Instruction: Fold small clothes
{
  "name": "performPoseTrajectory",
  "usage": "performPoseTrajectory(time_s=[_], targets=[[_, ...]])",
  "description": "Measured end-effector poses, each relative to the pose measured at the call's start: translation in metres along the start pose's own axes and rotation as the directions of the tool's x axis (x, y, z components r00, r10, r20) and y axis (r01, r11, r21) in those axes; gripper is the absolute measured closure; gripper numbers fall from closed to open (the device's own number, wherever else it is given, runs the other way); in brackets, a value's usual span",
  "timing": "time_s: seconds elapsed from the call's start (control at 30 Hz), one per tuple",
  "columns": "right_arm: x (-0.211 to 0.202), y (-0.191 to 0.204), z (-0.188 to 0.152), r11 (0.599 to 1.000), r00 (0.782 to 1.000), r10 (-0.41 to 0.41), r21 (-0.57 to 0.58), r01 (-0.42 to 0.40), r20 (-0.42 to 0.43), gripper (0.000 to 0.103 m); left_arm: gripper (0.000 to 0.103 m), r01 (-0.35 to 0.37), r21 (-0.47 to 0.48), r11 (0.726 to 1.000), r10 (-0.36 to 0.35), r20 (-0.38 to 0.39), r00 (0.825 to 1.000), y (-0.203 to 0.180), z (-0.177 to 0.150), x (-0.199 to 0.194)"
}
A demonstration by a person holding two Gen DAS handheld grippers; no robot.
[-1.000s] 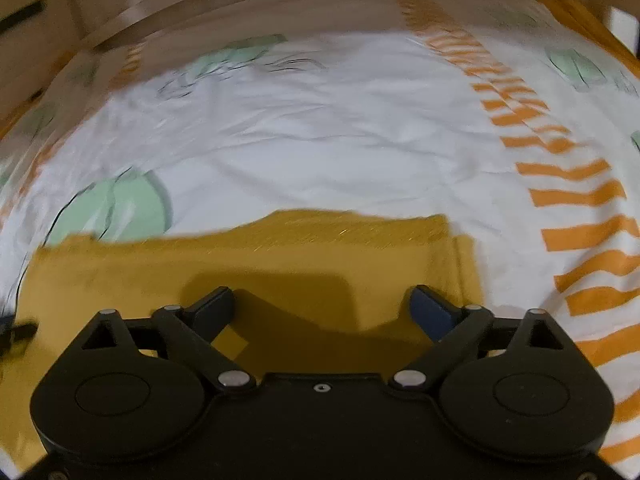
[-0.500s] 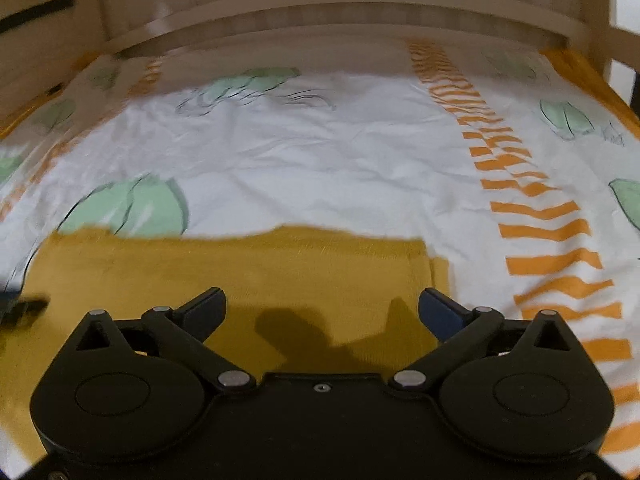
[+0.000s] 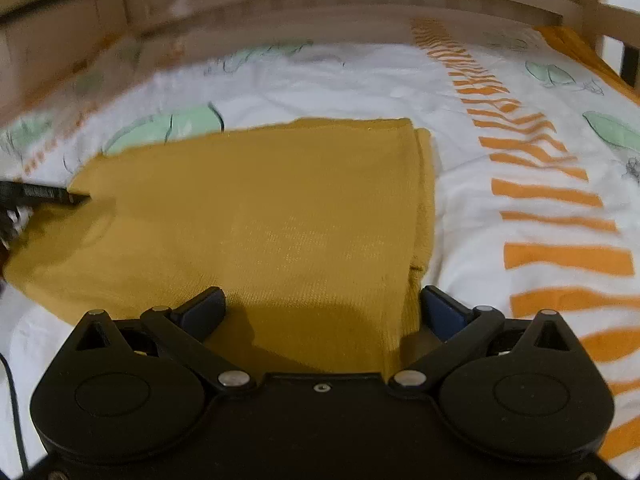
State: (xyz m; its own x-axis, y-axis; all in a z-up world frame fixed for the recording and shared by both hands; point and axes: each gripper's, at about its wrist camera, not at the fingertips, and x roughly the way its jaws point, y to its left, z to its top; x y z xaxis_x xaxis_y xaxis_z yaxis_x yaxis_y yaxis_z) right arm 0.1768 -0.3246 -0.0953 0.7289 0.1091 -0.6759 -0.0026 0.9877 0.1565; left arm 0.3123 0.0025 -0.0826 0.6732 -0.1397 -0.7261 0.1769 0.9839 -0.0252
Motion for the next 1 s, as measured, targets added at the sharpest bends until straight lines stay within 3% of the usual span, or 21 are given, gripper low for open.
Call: performPoseTrajectory(time_s=[0.13,0.33,0.5,0.7,1.0], targets=[[0.001,-0.001,-0.003,1.0,0.999,0.008,0.006,-0.009,0.031,0.0,0.031,0.002,-0.007,1.0,-0.002,-0.014,1.0,0.001,0.003,0.0],[-0.002,-0.005,-0.008,0.999,0.998,0.029,0.028,-0.03,0.051,0.0,0.034,0.005,-0.057,0.998,-0.01,-0.095,0.995,-0.002,0.02,-0.022],[-0.004,-0.011,-0.011,0.996,0.996,0.059,0.061,-0.063,0.064,0.0,0.033,0.04,0.013,0.999,-0.04,-0.05,0.998,-0.039,0.029,-0.05],[-0.008,-0.028,-0.014,0.978,0.985,0.135,0.147,-0.15,0.106,0.0,0.033,0.108,-0.031,0.994,-0.111,-0.134,0.985,-0.083,0.034,-0.038],[-0.011,-0.06,-0.021,0.897,0.943,0.263,0.309,-0.318,0.206,0.0,0.033,0.016,0.029,0.999,-0.008,-0.232,0.973,-0.111,0.023,-0.004]])
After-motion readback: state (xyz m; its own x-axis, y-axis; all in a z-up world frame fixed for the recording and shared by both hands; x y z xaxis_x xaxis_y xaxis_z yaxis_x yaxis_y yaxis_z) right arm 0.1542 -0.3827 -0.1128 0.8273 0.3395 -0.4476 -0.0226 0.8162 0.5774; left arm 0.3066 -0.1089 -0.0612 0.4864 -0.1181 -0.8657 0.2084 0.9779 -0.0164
